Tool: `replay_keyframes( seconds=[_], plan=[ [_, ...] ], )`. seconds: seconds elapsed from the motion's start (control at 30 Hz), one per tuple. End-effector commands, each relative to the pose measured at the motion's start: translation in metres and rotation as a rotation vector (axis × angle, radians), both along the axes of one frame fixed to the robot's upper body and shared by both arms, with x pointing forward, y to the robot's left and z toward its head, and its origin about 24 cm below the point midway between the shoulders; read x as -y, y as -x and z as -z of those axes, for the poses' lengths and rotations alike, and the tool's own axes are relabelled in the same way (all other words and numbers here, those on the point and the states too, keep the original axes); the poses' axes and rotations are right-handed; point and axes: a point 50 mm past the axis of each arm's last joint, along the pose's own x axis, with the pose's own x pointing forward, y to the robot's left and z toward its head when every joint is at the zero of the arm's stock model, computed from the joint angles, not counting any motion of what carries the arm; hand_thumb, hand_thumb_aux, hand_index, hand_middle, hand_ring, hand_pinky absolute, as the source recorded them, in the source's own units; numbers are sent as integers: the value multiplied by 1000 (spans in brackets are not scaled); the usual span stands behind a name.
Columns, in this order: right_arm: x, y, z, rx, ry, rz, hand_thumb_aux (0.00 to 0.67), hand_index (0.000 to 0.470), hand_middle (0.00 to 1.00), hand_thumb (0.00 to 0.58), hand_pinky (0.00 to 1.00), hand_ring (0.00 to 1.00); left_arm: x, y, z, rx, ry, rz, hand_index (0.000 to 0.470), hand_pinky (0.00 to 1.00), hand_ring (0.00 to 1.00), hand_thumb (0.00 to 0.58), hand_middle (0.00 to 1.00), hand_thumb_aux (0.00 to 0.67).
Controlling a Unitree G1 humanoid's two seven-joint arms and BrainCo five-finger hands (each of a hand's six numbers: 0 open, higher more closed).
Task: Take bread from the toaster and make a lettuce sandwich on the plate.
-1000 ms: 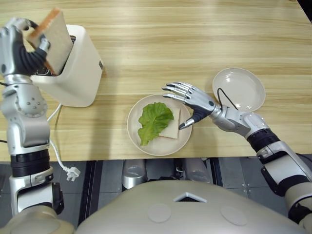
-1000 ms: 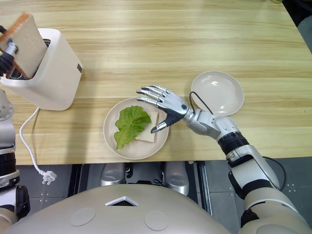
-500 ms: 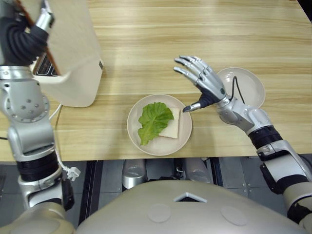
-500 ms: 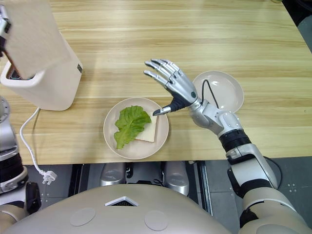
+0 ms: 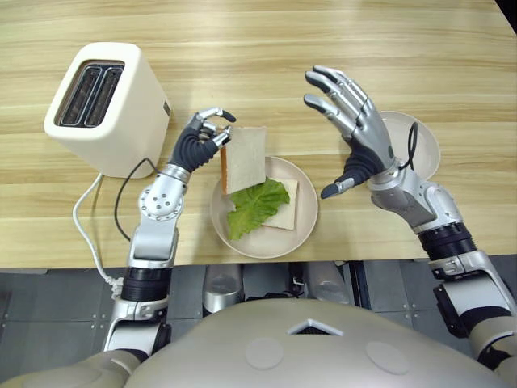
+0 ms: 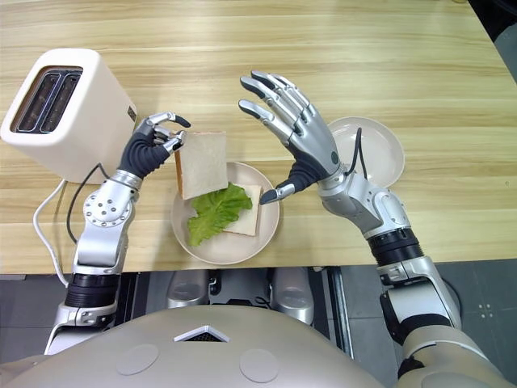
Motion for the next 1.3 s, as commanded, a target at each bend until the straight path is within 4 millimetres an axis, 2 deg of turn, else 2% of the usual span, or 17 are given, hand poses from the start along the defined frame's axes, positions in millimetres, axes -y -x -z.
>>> replay_keyframes(
  seconds=[0.03, 0.3, 0.57, 0.87, 1.03, 1.3],
  plan=[
    [1, 1, 7, -35, 19, -3, 0, 0, 0, 0, 0, 0, 3, -3, 7, -21, 35, -6, 460, 1000, 1000, 580, 1000, 670],
    [-2, 3, 18, -72, 54, -8, 0, 0, 0, 0, 0, 0, 9, -1, 0, 9, 70, 5, 460, 1000, 1000, 580, 1000, 670],
    [-2, 1, 23, -87, 64, 0, 0, 0, 0, 0, 0, 0, -5, -5, -15, 90, 70, -73, 460, 1000, 1000, 580, 1000, 670],
    [0, -2, 25, -96, 57, 17, 0, 0, 0, 0, 0, 0, -19, -2, -45, 210, 192, -130, 460, 1000, 1000, 580, 1000, 670],
    [1, -5, 24, -97, 46, 29, 0, 0, 0, 0, 0, 0, -12, 1, -46, 161, 319, -57, 460, 1000, 1000, 580, 1000, 670],
    [7, -4, 11, -32, 9, 3, 0, 0, 0, 0, 0, 0, 0, 3, -34, -23, 437, 104, 460, 1000, 1000, 580, 1000, 670]
  ],
)
